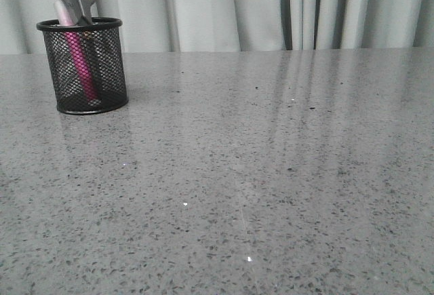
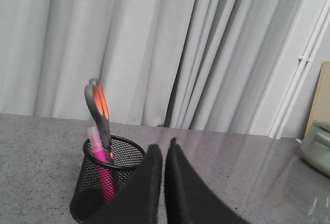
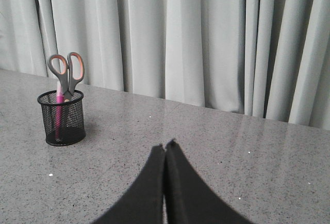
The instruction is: Put pen and scissors into bin
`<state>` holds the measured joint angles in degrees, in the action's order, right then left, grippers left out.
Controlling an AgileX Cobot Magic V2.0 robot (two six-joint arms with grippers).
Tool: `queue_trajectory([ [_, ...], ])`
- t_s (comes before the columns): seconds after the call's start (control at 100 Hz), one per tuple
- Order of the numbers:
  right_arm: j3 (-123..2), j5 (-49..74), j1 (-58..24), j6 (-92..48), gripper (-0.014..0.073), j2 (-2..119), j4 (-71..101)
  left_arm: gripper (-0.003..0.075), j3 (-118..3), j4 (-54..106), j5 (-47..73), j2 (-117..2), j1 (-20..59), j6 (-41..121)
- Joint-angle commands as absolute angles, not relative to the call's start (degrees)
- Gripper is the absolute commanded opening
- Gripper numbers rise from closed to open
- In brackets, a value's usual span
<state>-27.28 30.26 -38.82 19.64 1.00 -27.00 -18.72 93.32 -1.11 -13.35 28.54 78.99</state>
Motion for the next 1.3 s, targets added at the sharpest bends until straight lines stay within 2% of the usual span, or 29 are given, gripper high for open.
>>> queue_trajectory([
  [0.0, -28.44, 26.88, -38.85, 19.09, -0.0070, 1.78, -27.84, -0.0019, -20.19, 93.50, -0.59, -13.81, 28.95, 78.65],
  [0.31, -28.44, 26.88, -38.85, 19.09, -0.0070, 1.78, -27.84, -0.0019, -20.19, 93.50, -0.59, -13.81, 28.56, 78.65],
  [0.4, -28.44, 26.88, -38.85, 19.09, -0.0070, 1.78, -27.84, -0.0019, -20.19, 88.57, -0.80, -13.36, 26.81, 79.31],
  [0.45, -28.44, 26.88, -38.85, 19.09, -0.0070, 1.78, -27.84, -0.0019, -20.19, 81.50, 1.44, -12.61, 24.78, 78.66],
  [0.52, -28.44, 26.88, -38.85, 19.09, -0.0070, 1.78, -27.84, -0.0019, -20.09, 60.30, 10.79, -11.84, 21.45, 72.77],
  [0.57, -28.44, 26.88, -38.85, 19.09, -0.0070, 1.78, -27.84, -0.0019, -20.09, 41.46, 20.60, -11.79, 19.06, 64.15],
  [0.65, -28.44, 26.88, -38.85, 19.09, -0.0070, 1.78, -27.84, -0.0019, -18.62, 27.20, 25.99, -11.57, 14.85, 48.22],
  [0.76, -28.44, 26.88, -38.85, 19.09, -0.0070, 1.78, -27.84, -0.0019, -14.34, 24.07, 22.16, -9.01, 9.69, 42.71],
  [0.98, -28.44, 26.88, -38.85, 19.09, -0.0070, 1.78, -27.84, -0.0019, -4.67, 15.21, 2.26, -2.36, 5.14, 22.58],
  [1.21, -28.44, 26.88, -38.85, 19.09, -0.0070, 1.78, -27.84, -0.0019, 1.98, 8.92, 1.88, -1.86, 3.03, 7.80],
  [1.29, -28.44, 26.88, -38.85, 19.09, -0.0070, 1.78, -27.84, -0.0019, 2.58, 8.92, 6.93, -1.08, 2.94, 5.36],
])
